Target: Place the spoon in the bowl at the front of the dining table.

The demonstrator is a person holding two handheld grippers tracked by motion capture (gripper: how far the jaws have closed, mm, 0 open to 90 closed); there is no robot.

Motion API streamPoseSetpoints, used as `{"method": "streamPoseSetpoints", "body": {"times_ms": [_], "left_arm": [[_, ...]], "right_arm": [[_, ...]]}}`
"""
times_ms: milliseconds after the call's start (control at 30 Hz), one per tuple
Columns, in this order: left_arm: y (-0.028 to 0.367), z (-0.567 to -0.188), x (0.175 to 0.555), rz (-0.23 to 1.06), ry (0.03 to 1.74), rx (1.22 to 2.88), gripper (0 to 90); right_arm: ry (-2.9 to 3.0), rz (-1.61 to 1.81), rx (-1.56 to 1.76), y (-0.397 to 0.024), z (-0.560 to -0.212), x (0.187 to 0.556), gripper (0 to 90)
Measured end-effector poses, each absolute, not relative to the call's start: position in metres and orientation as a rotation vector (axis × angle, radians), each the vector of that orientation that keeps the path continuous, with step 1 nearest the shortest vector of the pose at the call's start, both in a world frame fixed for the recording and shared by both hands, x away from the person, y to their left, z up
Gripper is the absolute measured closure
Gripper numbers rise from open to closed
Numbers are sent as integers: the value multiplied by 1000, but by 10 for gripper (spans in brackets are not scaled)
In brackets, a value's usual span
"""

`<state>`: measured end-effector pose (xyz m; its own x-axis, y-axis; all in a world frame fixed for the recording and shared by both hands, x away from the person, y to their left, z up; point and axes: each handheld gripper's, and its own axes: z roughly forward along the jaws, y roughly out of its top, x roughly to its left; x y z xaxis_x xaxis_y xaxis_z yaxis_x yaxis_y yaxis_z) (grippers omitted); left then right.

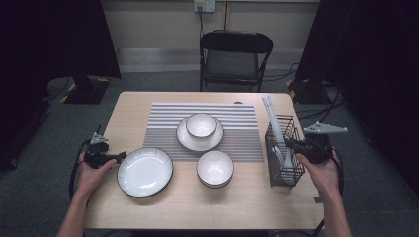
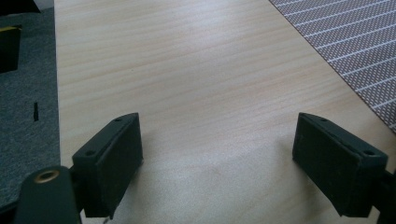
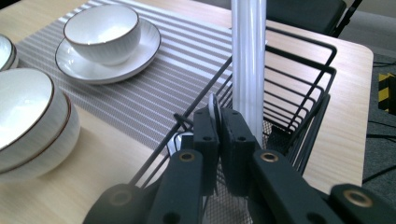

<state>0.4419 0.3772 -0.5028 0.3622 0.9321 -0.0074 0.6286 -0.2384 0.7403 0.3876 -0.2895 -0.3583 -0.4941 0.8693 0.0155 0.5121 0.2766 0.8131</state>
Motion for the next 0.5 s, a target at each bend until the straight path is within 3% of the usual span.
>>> {"method": "streamPoseSetpoints", "body": {"times_ms": [500], "left_arm": [[377, -503, 442, 591, 1350, 1966, 156]], "right_arm": [[2082, 1158, 1252, -280, -359, 396, 860]]}}
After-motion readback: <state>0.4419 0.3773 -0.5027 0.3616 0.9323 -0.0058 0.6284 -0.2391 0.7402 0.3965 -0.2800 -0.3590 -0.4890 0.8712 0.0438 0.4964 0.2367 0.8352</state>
